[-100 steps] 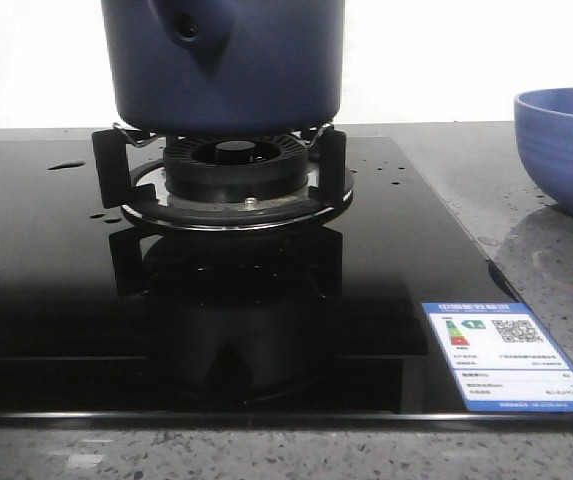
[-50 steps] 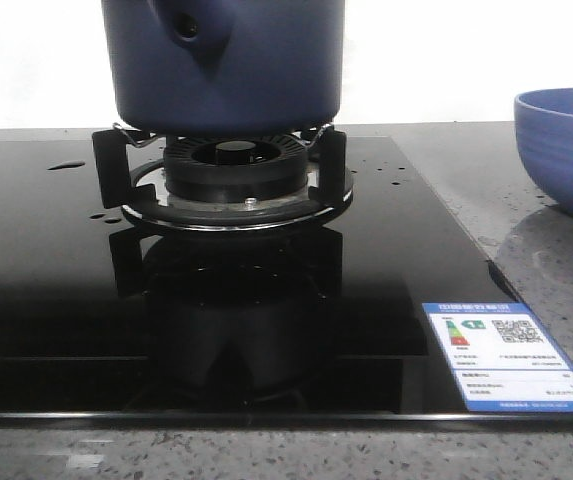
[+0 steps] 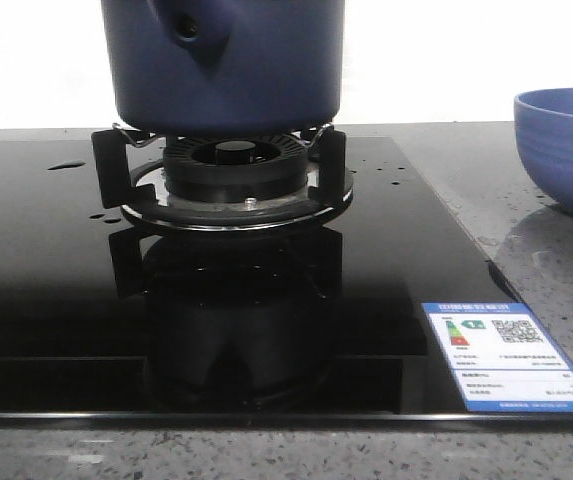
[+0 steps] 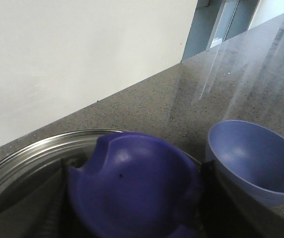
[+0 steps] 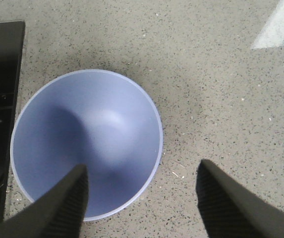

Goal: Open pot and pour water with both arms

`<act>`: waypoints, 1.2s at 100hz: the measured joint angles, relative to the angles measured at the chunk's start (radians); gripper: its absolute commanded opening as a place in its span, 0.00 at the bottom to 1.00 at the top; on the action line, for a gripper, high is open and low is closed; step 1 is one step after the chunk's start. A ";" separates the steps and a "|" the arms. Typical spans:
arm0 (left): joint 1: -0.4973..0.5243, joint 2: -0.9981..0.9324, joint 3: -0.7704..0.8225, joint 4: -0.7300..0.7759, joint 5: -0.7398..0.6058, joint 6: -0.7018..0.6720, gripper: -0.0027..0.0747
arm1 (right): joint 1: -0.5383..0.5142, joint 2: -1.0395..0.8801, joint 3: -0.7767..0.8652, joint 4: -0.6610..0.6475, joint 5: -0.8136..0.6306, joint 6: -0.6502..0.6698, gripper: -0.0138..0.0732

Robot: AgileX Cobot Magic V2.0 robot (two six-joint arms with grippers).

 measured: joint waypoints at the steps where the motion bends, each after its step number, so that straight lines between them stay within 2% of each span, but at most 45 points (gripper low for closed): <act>1: 0.000 0.002 0.000 0.000 0.000 0.000 0.47 | 0.000 0.000 0.000 0.000 0.000 0.000 0.65; 56: -0.004 0.047 -0.001 -0.033 0.023 0.007 0.48 | 0.000 0.000 0.000 0.000 0.000 -0.001 0.65; 61: -0.004 0.047 -0.001 -0.033 0.023 0.007 0.51 | 0.000 0.000 0.000 0.000 0.000 -0.003 0.65; 76: -0.004 0.047 -0.002 -0.033 0.023 0.007 0.80 | 0.000 0.000 0.000 0.000 0.000 -0.003 0.65; 81: -0.004 0.047 -0.002 -0.035 0.023 0.007 0.83 | 0.000 0.000 0.000 0.000 0.000 -0.004 0.65; 90: 0.001 0.040 -0.002 -0.037 0.025 0.007 0.83 | 0.000 0.000 0.000 0.000 0.000 -0.005 0.65; 108: 0.079 -0.052 -0.002 -0.035 0.073 0.007 0.75 | 0.000 0.000 0.000 0.010 -0.005 -0.012 0.64; 115: 0.121 -0.106 -0.002 -0.033 0.097 0.007 0.69 | 0.000 0.000 0.000 0.043 -0.020 -0.024 0.61; 120: 0.149 -0.143 -0.002 -0.029 0.108 -0.008 0.59 | -0.001 0.000 0.000 0.088 -0.036 -0.036 0.55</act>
